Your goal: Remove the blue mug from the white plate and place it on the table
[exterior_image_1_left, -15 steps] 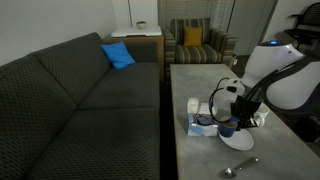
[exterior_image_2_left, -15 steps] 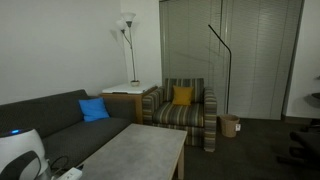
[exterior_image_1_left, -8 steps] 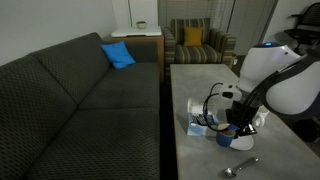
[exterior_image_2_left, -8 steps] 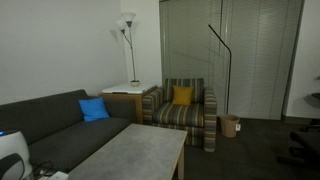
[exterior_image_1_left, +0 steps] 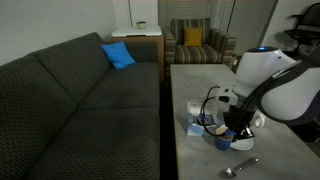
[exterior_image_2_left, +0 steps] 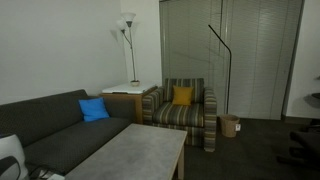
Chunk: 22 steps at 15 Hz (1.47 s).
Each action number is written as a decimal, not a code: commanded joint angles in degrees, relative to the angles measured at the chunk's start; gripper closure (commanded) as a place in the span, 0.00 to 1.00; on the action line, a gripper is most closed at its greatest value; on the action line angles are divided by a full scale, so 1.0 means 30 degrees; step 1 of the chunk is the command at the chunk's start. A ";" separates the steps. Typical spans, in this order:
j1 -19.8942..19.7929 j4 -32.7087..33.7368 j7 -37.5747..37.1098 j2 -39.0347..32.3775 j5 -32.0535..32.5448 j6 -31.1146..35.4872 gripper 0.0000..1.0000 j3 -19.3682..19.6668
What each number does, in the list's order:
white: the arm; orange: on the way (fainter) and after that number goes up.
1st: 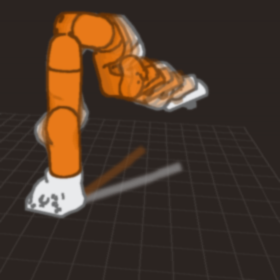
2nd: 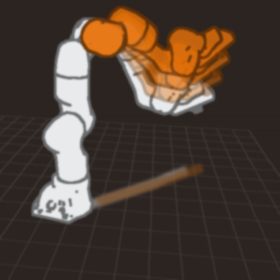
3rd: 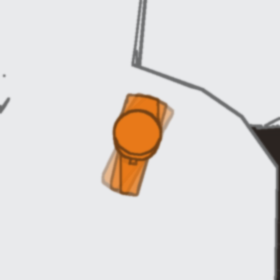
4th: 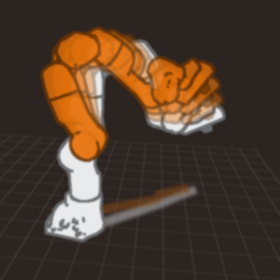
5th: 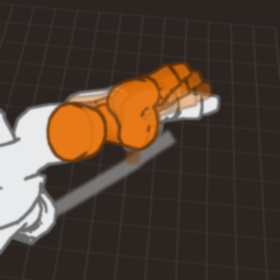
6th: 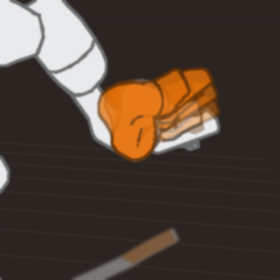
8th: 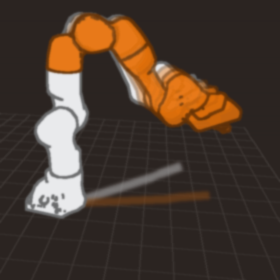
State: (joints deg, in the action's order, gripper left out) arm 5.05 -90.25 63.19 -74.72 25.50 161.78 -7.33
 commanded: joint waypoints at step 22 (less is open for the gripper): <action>0.0844 0.5450 -0.0098 -0.3349 -0.0334 -0.2267 0.97 -0.0165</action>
State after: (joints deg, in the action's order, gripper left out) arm 8.41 -76.51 59.87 -83.08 25.21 157.07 -6.92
